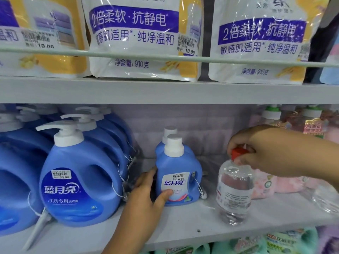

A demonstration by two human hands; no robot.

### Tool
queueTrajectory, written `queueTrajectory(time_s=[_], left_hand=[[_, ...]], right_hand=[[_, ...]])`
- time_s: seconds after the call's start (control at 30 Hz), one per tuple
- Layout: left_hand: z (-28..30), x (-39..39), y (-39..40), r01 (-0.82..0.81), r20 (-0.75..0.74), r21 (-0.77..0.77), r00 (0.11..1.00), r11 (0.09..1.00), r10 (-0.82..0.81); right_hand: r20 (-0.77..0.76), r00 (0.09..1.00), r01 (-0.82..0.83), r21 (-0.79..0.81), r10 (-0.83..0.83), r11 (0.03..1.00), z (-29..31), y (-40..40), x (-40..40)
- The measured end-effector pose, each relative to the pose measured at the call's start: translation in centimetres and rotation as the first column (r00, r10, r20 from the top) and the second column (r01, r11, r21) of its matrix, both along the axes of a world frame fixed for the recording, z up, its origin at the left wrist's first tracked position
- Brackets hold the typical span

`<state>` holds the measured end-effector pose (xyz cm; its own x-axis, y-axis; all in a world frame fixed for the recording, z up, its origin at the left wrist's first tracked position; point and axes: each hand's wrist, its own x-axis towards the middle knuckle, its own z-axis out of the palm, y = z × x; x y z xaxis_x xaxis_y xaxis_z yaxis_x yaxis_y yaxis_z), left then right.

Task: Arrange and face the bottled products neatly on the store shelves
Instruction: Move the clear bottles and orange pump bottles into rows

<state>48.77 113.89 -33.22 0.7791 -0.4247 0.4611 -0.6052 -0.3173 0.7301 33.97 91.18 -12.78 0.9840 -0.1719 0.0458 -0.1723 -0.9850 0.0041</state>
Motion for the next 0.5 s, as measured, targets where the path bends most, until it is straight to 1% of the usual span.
queueTrajectory(time_s=[0.03, 0.07, 0.13, 0.17, 0.2, 0.23, 0.27, 0.3, 0.33, 0.37, 0.43, 0.5], left_hand=[[0.3, -0.3, 0.1, 0.001, 0.008, -0.017, 1.000, 1.000, -0.001], [0.6, -0.6, 0.2, -0.039, 0.039, -0.053, 0.998, 0.998, 0.041], [1.7, -2.0, 0.2, -0.165, 0.166, -0.211, 0.965, 0.964, 0.201], [2.5, -3.2, -0.1, -0.174, 0.230, -0.309, 0.940, 0.935, 0.251], [3.2, -4.6, -0.8, -0.127, 0.281, -0.377, 0.928, 0.917, 0.245], [3.5, -5.9, -1.8, -0.048, 0.315, -0.401, 0.931, 0.915, 0.187], [3.5, -7.0, -3.0, 0.033, 0.313, -0.390, 0.944, 0.920, 0.099], [3.3, -7.9, -4.3, 0.098, 0.269, -0.362, 0.963, 0.927, 0.003], [2.8, -8.6, -5.6, 0.141, 0.201, -0.333, 0.977, 0.933, -0.075], [2.4, -9.0, -6.8, 0.156, 0.127, -0.302, 0.984, 0.941, -0.122], [1.7, -9.7, -8.9, 0.149, -0.011, -0.255, 0.988, 0.955, -0.157], [1.6, -10.3, -10.4, 0.144, -0.120, -0.267, 0.976, 0.953, -0.181]], right_hand=[[0.019, 1.000, -0.013, -0.008, 0.013, 1.000, -0.3, 0.1, -0.1], [0.050, 0.999, -0.021, -0.006, 0.021, 1.000, -0.7, 0.2, -0.2], [0.118, 0.992, -0.034, -0.004, 0.034, 0.999, -1.4, 0.0, -0.5], [0.141, 0.990, -0.033, 0.009, 0.032, 0.999, -1.8, -0.2, -0.8], [0.163, 0.986, -0.028, 0.043, 0.020, 0.999, -2.1, -0.4, -1.4], [0.184, 0.983, -0.017, 0.094, 0.000, 0.995, -2.4, -0.7, -2.2], [0.222, 0.975, -0.010, 0.149, -0.024, 0.989, -2.6, -1.2, -3.2], [0.285, 0.957, -0.003, 0.205, -0.056, 0.979, -2.7, -1.9, -4.4], [0.377, 0.920, -0.002, 0.268, -0.103, 0.964, -2.9, -2.9, -5.7], [0.483, 0.861, -0.010, 0.332, -0.161, 0.943, -3.3, -4.1, -7.2], [0.665, 0.683, -0.017, 0.428, -0.302, 0.904, -4.9, -6.9, -10.6], [0.744, 0.491, 0.004, 0.518, -0.453, 0.855, -7.3, -9.5, -13.3]])
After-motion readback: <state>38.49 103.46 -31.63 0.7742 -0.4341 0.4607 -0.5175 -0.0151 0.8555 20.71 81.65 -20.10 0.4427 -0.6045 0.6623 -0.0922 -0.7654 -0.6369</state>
